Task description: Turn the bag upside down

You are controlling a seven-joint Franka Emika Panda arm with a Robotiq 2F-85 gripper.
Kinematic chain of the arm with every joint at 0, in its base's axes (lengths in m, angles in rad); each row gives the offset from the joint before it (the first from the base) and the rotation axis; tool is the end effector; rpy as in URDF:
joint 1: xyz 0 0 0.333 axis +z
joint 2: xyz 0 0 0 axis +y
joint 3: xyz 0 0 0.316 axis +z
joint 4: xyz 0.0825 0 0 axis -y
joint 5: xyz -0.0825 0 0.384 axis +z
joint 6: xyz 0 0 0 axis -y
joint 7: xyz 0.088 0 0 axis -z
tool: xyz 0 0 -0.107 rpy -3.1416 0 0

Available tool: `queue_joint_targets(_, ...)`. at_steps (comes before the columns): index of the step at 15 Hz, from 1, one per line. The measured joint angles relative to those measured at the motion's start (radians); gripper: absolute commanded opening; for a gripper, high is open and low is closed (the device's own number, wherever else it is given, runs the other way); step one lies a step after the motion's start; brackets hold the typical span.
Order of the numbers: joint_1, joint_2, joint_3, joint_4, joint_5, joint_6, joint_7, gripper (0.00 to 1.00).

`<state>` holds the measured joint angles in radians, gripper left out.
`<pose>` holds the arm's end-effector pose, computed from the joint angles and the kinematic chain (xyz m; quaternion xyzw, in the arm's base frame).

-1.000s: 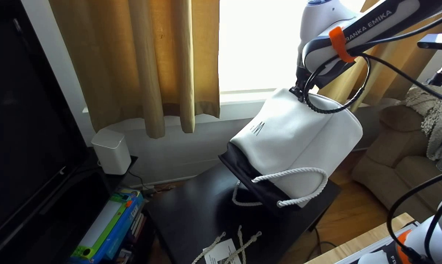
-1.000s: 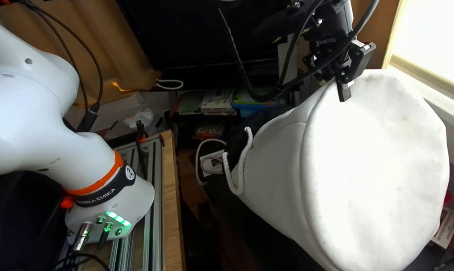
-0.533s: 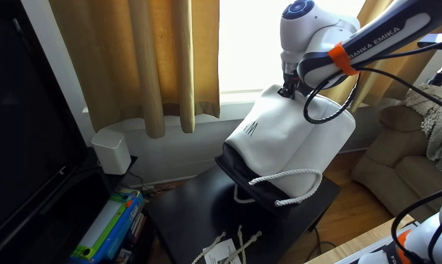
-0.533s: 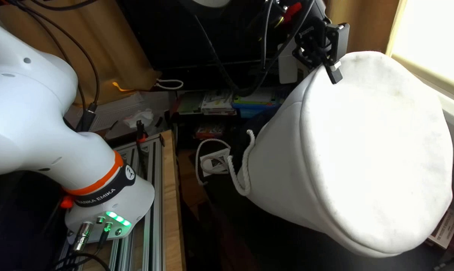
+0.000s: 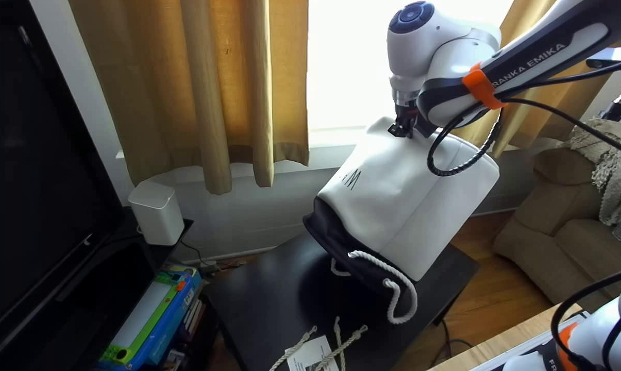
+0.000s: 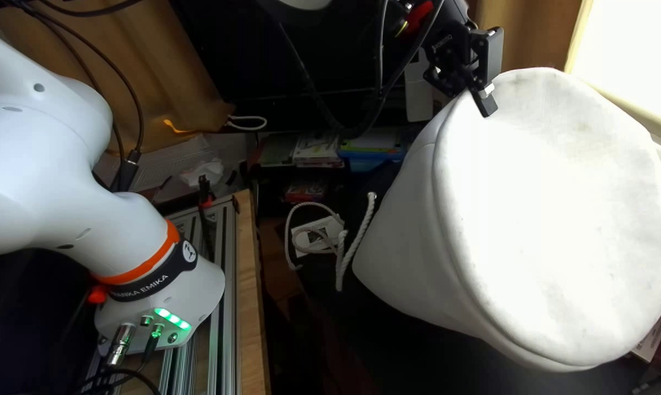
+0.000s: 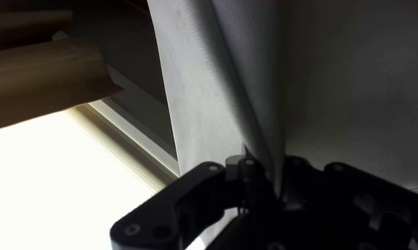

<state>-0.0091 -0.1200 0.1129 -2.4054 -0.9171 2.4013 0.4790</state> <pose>0.4878 0.0452 0.3730 0.9351 0.1371 0.1401 0.2951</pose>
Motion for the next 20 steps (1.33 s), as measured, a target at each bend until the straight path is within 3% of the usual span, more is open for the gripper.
queue_joint_targets(8, 0.106, -0.031, 0.098, 0.000, -0.245, -0.228, 0.090, 0.02)
queue_joint_targets(15, 0.198, 0.041, 0.151, -0.020, -0.251, -0.299, 0.250, 0.02)
queue_joint_targets(20, 0.241, 0.086, 0.171, -0.021, -0.281, -0.392, 0.289, 0.02)
